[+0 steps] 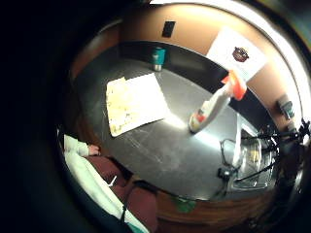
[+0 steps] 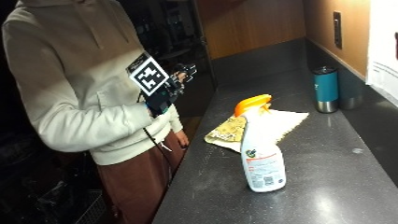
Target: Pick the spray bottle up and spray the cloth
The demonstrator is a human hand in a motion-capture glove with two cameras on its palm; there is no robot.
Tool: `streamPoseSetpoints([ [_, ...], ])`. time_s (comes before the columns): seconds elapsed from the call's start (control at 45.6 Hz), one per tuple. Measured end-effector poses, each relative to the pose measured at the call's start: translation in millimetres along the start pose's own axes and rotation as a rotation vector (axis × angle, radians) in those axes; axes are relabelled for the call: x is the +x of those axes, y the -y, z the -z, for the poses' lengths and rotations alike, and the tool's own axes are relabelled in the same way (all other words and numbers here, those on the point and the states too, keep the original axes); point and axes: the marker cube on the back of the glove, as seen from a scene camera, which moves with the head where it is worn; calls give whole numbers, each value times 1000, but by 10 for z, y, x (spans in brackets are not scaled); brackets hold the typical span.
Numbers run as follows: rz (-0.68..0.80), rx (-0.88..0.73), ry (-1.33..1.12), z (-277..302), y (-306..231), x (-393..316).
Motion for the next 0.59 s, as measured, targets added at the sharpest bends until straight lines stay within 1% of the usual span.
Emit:
streamPoseSetpoints([
  [0.175, -78, 134, 19, 133, -150, 282],
  [0.285, -178, 213, 20, 226, -243, 615],
  [0.592, -374, 314, 118, 117, -251, 1431],
])
